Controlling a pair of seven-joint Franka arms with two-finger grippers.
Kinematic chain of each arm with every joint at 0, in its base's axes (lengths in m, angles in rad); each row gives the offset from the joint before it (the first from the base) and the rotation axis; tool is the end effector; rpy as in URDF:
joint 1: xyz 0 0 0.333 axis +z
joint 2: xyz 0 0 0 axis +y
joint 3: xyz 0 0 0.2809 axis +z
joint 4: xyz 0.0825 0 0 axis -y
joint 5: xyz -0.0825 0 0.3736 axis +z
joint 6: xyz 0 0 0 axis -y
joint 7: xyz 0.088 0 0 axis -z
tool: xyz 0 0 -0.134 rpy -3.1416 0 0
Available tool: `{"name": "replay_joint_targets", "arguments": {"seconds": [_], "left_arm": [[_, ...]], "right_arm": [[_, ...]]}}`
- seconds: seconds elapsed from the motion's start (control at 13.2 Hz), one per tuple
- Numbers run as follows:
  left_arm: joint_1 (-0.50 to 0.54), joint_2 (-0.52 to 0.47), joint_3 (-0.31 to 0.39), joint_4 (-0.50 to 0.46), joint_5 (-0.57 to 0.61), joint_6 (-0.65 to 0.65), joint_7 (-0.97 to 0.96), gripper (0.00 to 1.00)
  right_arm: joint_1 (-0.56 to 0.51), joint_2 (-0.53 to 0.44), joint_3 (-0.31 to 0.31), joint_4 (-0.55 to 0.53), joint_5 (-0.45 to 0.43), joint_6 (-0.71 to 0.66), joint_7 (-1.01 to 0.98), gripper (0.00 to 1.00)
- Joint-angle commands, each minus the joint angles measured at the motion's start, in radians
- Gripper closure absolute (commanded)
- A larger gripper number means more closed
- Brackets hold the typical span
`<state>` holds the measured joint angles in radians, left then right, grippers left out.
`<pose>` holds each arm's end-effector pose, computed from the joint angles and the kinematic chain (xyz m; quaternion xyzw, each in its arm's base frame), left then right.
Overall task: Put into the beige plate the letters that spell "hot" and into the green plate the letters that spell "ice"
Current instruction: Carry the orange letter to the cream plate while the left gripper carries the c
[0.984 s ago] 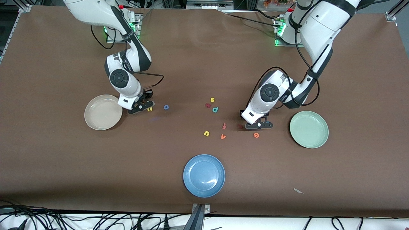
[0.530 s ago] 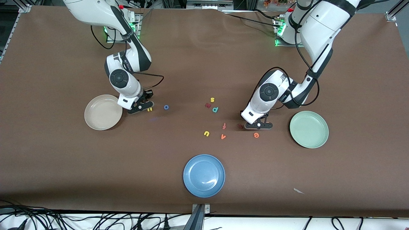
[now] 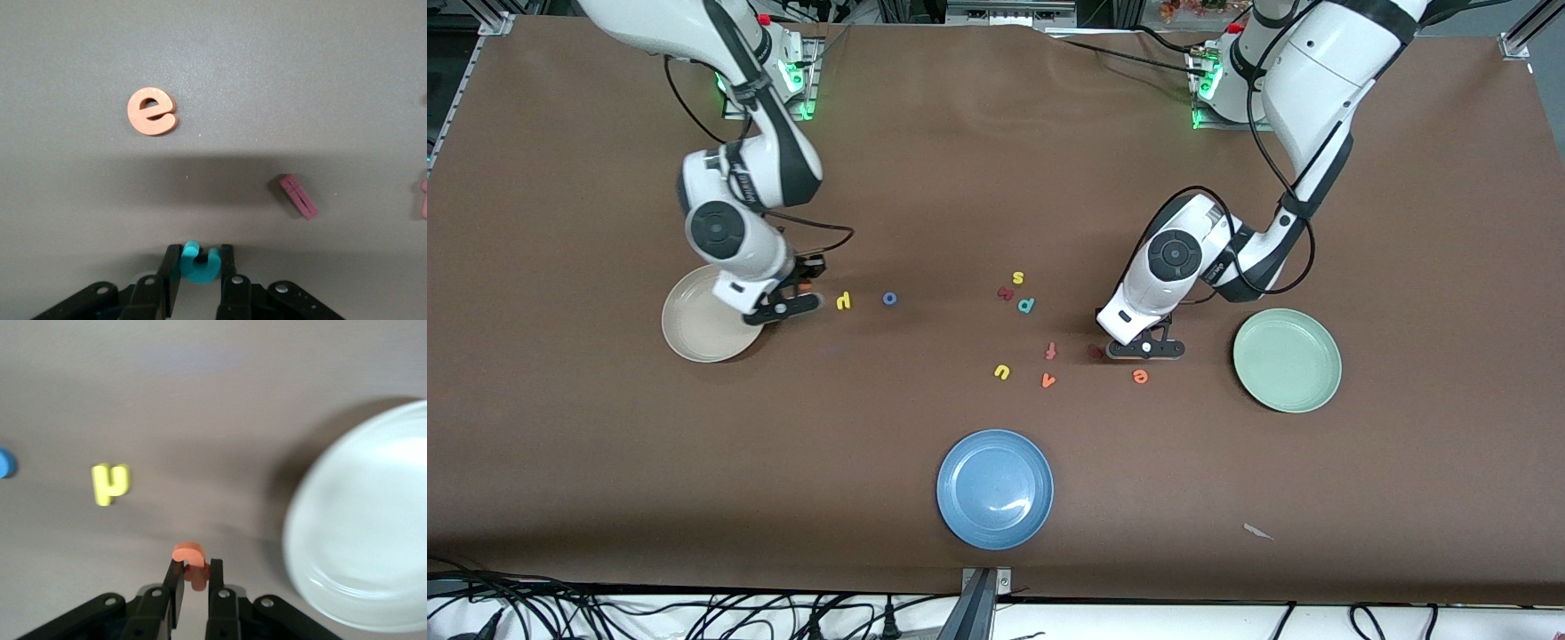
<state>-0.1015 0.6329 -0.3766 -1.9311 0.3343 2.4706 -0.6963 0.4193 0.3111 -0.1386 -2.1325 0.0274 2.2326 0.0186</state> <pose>0.5238 -0.2729 0.1256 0.9998 0.0069 -0.0169 0.0000 0.5059 0.1448 0.1940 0.9871 0.1216 -0.1008 0.0268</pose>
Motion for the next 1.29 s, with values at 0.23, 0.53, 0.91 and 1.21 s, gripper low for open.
{"name": "replay_joint_targets", "arguments": {"seconds": [0.23,0.53,0.91,1.21], "left_arm": [[0.034,-0.038,0.002,0.030,0.046,-0.123,0.044,0.88],[0.123,-0.102,-0.001,0.034,0.035,-0.209,0.213,0.88],[0.282,-0.148,0.001,0.034,0.040,-0.266,0.527,0.88],[0.391,-0.133,0.007,0.049,0.049,-0.257,0.745,0.81]], "right_arm": [[-0.007,-0.004,-0.182,0.039,-0.006,-0.051,-0.115,0.91],[-0.028,0.065,-0.245,0.052,-0.050,-0.021,-0.118,0.91],[-0.053,0.115,-0.242,0.052,-0.041,0.001,-0.118,0.88],[-0.045,0.099,-0.234,0.055,-0.030,0.010,-0.100,0.24]]}}
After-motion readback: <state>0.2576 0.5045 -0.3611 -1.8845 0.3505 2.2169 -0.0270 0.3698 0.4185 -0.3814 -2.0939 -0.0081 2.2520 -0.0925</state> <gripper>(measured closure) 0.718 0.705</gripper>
